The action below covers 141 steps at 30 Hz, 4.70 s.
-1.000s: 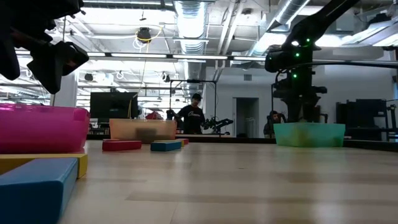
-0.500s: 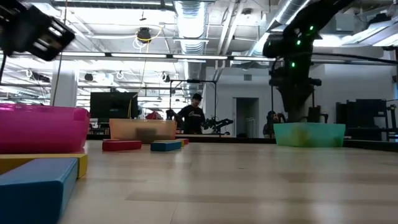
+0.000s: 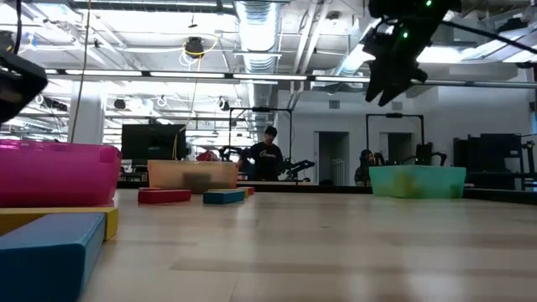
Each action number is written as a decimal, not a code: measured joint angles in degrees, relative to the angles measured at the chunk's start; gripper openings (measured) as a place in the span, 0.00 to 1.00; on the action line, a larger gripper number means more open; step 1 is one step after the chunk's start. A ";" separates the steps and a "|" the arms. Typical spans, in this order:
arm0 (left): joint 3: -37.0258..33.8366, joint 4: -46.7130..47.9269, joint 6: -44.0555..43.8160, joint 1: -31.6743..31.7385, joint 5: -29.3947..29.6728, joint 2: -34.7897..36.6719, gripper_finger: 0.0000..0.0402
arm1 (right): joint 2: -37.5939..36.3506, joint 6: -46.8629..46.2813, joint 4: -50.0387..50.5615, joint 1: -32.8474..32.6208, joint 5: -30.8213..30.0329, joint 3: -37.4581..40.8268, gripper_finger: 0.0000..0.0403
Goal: Sort blocks
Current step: Put the red block into the red bin
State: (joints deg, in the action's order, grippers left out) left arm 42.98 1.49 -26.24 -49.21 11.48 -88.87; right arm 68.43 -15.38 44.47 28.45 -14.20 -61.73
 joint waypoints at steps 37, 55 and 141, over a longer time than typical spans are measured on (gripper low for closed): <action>13.92 15.99 -19.07 -7.15 12.23 -15.94 0.52 | -0.09 -3.06 -0.83 -16.69 -2.91 0.00 0.65; 21.92 34.32 -3.13 -6.61 16.82 -16.28 0.04 | -0.09 -3.23 -0.81 -18.56 -2.93 0.00 0.65; 43.06 60.78 20.04 4.57 1.36 -20.15 0.24 | -0.09 -6.69 -1.57 -24.92 -4.44 0.04 0.65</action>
State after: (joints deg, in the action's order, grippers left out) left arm 86.04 62.27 -6.19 -44.64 12.84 -109.01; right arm 68.34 -22.06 42.90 3.53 -18.63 -61.69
